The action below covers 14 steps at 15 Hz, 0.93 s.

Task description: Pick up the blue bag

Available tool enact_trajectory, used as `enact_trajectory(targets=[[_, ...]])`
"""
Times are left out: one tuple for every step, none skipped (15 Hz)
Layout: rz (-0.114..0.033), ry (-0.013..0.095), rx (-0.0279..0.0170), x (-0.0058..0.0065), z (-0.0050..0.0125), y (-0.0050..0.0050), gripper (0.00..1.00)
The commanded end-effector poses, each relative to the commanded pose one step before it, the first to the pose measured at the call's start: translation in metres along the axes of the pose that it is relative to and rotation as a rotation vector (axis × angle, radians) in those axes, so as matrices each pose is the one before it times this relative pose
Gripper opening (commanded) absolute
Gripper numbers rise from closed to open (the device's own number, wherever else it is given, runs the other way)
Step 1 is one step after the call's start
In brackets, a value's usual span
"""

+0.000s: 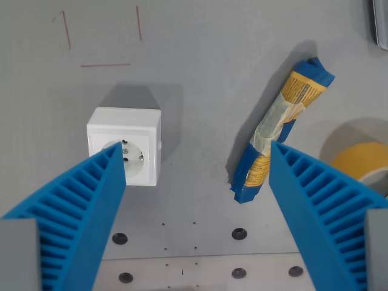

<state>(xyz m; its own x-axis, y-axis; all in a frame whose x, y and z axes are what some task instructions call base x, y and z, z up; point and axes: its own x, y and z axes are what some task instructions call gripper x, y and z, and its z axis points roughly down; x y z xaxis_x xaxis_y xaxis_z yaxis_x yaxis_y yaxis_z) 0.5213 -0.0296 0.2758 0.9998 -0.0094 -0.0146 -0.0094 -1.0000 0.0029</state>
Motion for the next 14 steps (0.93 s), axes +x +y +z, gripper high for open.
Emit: enact_trajectory(targets=[[-0.0001,0.0044,0.0001,0.00014,-0.00171,0.00008,1.0],[0.0017,0.0002,0.00031,-0.00003,0.00008,0.00006,1.0],[0.0032,0.001,0.00012,-0.0001,0.00023,0.00017,1.0],[0.0066,0.0014,0.00043,-0.00023,0.0005,0.00037,1.0],[0.01,0.0025,0.00036,-0.00041,0.00091,0.00067,1.0],[0.0136,0.0034,0.00052,-0.00065,0.00145,0.00107,1.0],[0.0169,0.0048,0.0006,-0.00097,0.00213,0.00159,1.0],[0.0191,0.0068,0.00107,-0.00133,0.00289,0.00218,1.0],[0.022,0.011,0.00114,-0.00174,0.00366,0.00279,1.0],[0.0232,0.0149,0.00148,-0.00217,0.00439,0.0033,1.0],[0.0243,0.016,0.00159,-0.00257,0.005,0.00363,1.0],[0.0241,0.0188,0.00177,-0.00286,0.005,0.00377,1.0],[0.0253,0.0163,0.0025,-0.00303,0.005,0.00378,1.0],[0.0253,0.0164,0.00273,-0.00315,0.005,0.00376,1.0]])
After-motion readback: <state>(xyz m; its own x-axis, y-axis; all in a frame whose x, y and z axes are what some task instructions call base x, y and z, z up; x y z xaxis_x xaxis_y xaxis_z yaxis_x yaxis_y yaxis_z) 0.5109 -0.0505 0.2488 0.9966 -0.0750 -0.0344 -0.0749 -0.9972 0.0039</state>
